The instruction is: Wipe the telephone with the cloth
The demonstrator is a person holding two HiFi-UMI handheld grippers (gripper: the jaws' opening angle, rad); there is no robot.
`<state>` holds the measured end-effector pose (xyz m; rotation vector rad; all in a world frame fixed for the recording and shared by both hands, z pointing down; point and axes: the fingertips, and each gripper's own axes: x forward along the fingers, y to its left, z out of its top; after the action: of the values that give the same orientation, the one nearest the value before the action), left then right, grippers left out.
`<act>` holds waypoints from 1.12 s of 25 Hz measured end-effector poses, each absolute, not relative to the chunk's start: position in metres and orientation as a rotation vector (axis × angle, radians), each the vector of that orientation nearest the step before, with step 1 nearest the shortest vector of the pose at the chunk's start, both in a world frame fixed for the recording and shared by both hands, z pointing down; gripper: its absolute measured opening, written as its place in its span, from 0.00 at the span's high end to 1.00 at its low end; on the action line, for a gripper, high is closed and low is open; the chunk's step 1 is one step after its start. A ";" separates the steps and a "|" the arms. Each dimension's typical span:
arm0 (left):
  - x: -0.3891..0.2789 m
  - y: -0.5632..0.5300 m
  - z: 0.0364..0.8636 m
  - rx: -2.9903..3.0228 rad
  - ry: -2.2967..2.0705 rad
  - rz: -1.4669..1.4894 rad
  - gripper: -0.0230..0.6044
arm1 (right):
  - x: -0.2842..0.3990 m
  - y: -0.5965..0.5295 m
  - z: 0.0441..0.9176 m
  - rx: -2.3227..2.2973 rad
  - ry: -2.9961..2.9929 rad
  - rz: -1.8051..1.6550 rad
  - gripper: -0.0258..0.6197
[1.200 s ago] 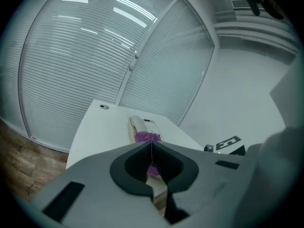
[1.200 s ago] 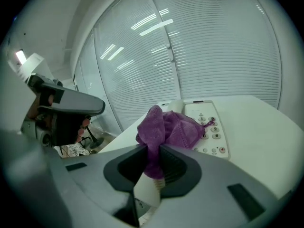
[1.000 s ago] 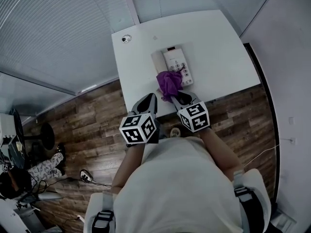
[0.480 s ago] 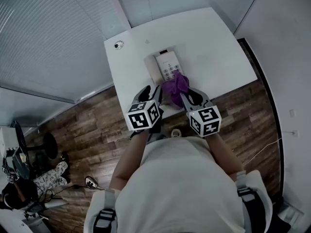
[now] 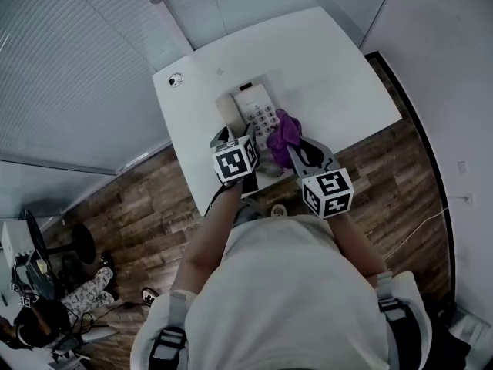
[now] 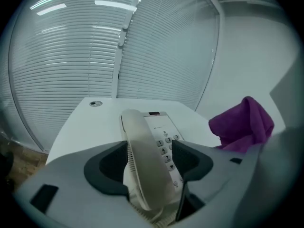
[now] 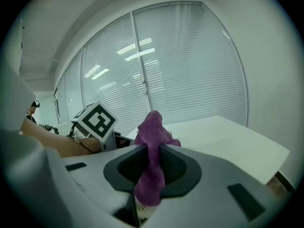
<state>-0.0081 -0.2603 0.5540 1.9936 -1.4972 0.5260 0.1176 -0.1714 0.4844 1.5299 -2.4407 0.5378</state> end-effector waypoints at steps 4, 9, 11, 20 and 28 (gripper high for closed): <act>-0.012 -0.278 0.564 1.905 -1.562 0.542 0.53 | 0.123 -0.171 0.486 1.546 -2.430 0.555 0.83; -0.015 -0.287 0.575 1.817 -1.606 0.565 0.53 | 0.127 -0.172 0.488 1.553 -2.421 0.563 0.83; -0.017 -0.288 0.575 1.803 -1.630 0.577 0.54 | 0.128 -0.172 0.488 1.554 -2.421 0.561 0.83; -0.019 -0.286 0.571 1.779 -1.569 0.458 0.58 | 0.119 -0.176 0.487 1.518 -2.442 0.557 0.83; -0.020 -0.276 0.558 1.826 -1.508 0.375 0.59 | 0.114 -0.177 0.482 1.509 -2.468 0.551 0.83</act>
<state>-0.0196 -0.2763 0.5583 1.8258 -1.5081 0.3752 0.1140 -0.1770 0.4817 1.5092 -2.4677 0.5507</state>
